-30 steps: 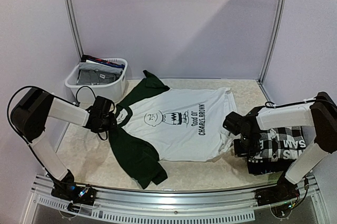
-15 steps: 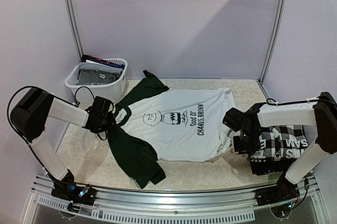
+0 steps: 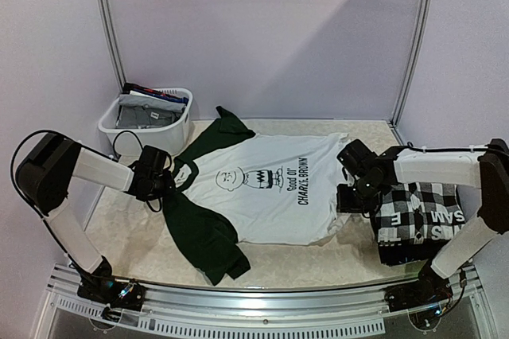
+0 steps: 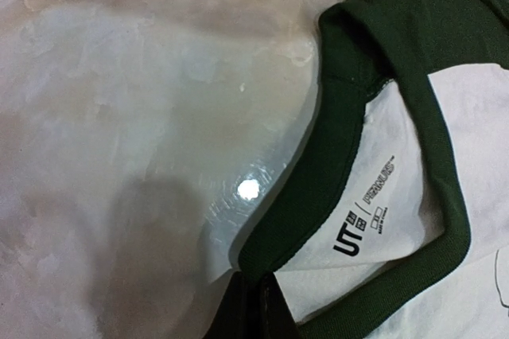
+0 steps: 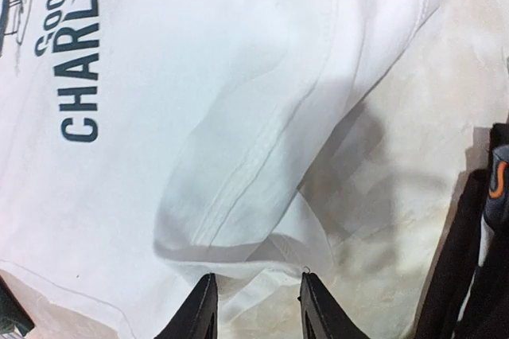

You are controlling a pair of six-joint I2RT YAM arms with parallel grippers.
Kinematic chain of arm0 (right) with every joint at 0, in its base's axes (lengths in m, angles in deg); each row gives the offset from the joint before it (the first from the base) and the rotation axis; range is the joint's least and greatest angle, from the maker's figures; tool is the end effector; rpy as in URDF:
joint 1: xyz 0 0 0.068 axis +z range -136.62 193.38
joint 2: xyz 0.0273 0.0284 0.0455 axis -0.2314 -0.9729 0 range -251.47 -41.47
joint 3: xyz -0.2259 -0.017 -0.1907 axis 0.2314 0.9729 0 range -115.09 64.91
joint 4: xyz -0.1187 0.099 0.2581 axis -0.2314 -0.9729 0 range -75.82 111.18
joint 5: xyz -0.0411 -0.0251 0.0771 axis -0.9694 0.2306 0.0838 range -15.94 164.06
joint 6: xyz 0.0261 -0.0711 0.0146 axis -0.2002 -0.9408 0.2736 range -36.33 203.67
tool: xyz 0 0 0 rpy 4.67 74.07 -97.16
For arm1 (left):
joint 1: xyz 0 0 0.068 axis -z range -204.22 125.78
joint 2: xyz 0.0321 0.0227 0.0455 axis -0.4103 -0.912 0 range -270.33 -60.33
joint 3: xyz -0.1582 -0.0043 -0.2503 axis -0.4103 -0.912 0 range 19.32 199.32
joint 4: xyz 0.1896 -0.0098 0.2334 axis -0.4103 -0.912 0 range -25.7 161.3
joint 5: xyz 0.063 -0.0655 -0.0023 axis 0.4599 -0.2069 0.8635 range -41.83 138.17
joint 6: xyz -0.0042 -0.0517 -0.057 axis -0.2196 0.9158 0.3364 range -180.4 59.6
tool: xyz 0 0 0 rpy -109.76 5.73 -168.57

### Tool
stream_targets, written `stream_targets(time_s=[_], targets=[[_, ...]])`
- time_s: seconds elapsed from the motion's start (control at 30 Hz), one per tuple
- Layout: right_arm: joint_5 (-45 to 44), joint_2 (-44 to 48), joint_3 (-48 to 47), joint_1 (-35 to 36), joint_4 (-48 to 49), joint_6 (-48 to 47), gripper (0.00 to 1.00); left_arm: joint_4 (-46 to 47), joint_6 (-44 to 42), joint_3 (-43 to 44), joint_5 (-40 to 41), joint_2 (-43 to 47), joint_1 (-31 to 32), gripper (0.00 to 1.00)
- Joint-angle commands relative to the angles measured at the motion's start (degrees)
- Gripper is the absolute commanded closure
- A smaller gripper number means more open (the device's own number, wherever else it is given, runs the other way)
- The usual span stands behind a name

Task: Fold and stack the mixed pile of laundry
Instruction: Move the square-folded shirt to the corner of the board, then pick up the flattened T-shirt from the center of the board.

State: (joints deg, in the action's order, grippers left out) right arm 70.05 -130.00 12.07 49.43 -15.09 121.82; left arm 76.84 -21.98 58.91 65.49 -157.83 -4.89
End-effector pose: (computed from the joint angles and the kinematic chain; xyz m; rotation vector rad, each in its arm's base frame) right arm 0.2643 0.1868 0.1503 0.0678 2.8416 0.1926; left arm 0.3312 -0.0955 0.0800 -0.5265 2.3717 -0.0755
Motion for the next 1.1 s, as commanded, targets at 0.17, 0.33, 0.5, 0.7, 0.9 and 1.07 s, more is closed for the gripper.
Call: stream_targets(time_s=[0.17,0.33,0.5,0.7,0.9,1.07], targets=[[2.05,-3.59,0.63,-2.32,2.16,-3.84,0.57,-2.45,-0.77,0.59,-0.03,0.58,-0.61,0.96],[-0.77,-3.04,0.99,-2.39,-2.01,-4.4,0.51,-2.55,-0.69,0.57,0.28,0.43,-0.58,0.97],[0.62,-3.41,2.72,-2.32,-0.92,-4.49,0.59,-2.46,-0.62,0.67,0.33,0.14,-0.6,0.97],[0.19,-5.75,2.92,-2.37,1.84,-4.78,0.62,-2.62,-0.79,1.1,0.23,-0.36,-0.42,0.98],[-0.57,-6.94,2.89,-2.91,5.04,-4.75,0.61,-3.12,-1.01,1.1,0.53,-0.18,-0.38,0.99],[-0.91,-5.67,4.42,-3.57,8.26,-5.26,0.73,-3.16,-1.07,0.93,0.74,-0.26,-0.42,1.0]])
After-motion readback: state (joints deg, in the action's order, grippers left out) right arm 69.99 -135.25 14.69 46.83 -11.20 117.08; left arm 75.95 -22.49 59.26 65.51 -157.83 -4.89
